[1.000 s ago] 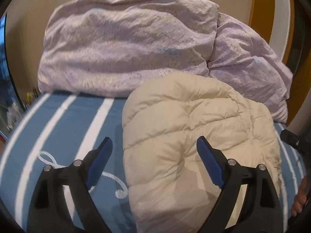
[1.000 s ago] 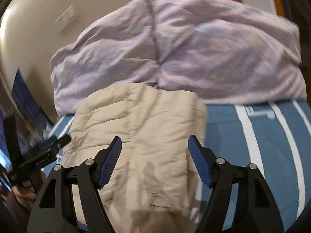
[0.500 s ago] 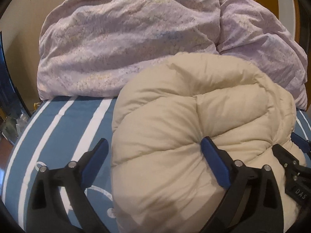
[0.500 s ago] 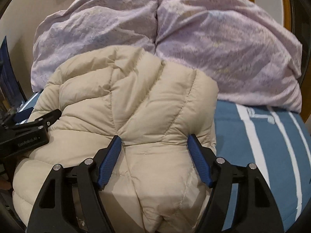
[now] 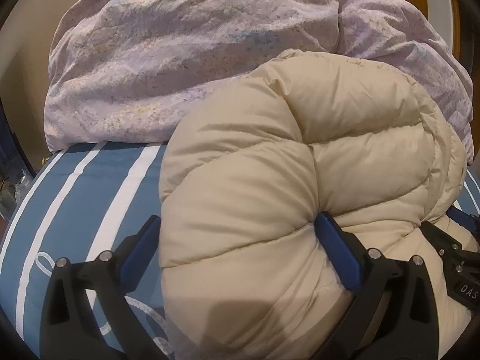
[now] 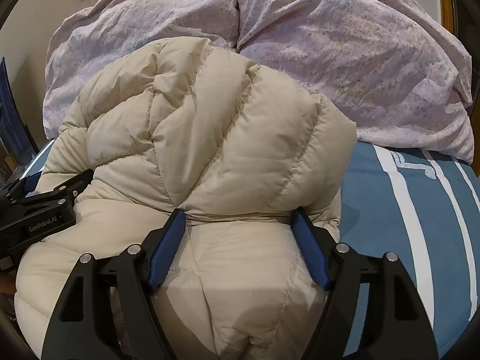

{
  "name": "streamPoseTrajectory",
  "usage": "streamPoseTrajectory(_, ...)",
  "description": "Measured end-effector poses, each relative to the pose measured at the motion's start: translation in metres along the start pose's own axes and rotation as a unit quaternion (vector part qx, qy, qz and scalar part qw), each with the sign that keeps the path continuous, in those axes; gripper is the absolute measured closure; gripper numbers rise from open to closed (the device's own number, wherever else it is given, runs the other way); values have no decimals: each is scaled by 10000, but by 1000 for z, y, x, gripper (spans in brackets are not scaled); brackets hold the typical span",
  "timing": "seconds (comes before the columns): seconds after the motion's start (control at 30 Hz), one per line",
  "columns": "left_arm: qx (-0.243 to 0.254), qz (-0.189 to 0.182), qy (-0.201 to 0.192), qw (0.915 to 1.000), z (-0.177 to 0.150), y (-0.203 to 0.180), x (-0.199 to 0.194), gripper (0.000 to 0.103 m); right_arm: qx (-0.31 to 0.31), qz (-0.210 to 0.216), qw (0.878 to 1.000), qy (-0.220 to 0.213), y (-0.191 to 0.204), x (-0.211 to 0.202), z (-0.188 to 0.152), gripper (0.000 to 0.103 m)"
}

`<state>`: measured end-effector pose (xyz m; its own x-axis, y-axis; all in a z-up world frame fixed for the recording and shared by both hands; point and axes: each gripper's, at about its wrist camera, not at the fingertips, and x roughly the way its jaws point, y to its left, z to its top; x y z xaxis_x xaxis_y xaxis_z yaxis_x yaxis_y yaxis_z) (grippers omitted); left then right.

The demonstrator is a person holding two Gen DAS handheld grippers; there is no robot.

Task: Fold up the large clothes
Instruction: 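Open both grippers and press the folded jacket flat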

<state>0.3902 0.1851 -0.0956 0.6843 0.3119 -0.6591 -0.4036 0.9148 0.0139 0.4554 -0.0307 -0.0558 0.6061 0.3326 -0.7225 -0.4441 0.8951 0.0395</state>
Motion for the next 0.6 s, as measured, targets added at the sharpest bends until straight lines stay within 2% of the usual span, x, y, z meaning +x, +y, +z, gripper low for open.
streamPoseTrajectory(0.6,-80,-85,64,9999,0,-1,3,2,100,57,9999,6,-2,1,1,25)
